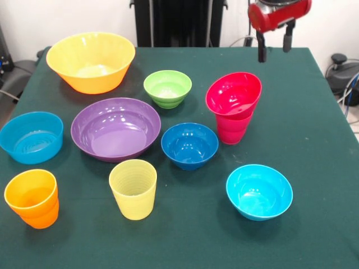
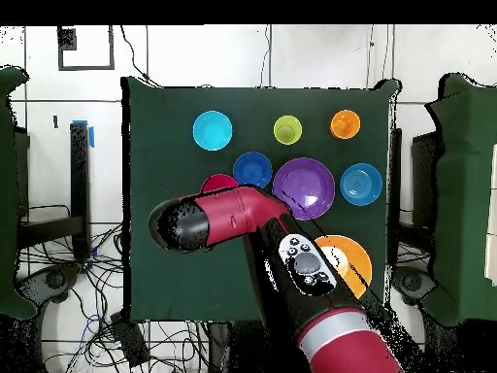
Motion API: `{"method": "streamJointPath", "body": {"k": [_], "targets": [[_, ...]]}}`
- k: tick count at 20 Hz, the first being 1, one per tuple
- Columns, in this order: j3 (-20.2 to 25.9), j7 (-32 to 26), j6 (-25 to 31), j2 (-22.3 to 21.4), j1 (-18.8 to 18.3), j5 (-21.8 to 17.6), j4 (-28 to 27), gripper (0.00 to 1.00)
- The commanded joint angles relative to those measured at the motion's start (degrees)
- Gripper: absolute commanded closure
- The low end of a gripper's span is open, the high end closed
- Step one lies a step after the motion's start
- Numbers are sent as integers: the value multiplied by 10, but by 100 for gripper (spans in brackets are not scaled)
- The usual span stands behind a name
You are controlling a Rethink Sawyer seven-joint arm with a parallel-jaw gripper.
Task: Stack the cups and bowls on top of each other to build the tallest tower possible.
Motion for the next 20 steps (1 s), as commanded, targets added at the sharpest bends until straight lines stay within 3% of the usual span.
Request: {"method": "streamJointPath", "body": {"k": [1, 12, 20], "targets": [[12, -19, 81, 4, -2, -7, -36, 0], [9, -56, 90, 71, -6, -42, -118, 0], [8, -66, 86, 96, -9, -50, -142, 0]]}}
